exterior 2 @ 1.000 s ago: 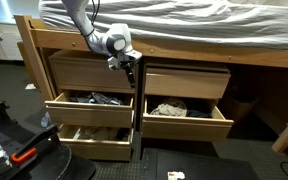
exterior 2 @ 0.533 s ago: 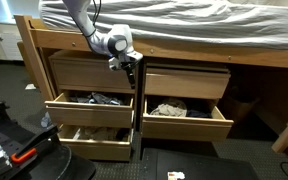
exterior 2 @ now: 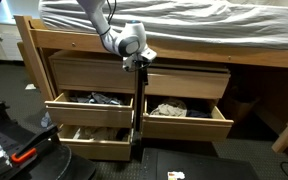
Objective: Close the top right drawer
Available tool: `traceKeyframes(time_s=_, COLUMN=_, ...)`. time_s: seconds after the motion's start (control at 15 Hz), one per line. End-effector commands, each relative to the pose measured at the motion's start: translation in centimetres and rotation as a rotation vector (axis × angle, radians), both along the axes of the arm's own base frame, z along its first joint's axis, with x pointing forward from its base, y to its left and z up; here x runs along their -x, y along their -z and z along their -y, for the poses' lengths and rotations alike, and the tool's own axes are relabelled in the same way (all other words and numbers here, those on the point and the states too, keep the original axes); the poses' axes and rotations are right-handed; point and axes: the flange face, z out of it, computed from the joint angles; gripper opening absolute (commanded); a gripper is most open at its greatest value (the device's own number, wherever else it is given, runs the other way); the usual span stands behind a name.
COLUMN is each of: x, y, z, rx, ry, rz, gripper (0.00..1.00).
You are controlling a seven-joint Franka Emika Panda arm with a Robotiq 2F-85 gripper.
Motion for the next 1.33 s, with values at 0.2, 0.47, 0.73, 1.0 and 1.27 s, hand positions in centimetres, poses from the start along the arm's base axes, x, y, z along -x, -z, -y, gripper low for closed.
traceKeyframes(time_s=0.2, x=-1.2, y=-1.6, z=4.9, rx=-0.048, ry=0.103, rz=0.193, gripper=1.0)
traceKeyframes(time_s=0.47, x=-1.3, y=-1.4, z=5.1, rx=-0.046, ry=0.104, rz=0.202, gripper=1.0)
traceKeyframes(time_s=0.73, x=-3.3, y=0.9, z=2.3, rx=-0.061, ry=0.057, rz=0.109, gripper=1.0)
traceKeyframes(time_s=1.0, x=-4.8, y=4.1, z=-0.1, rx=-0.043, ry=0.065, rz=0.097, gripper=1.0)
traceKeyframes(time_s=1.27, x=-5.5, y=4.8, z=-0.2, rx=-0.062, ry=0.198, rz=0.293, gripper=1.0)
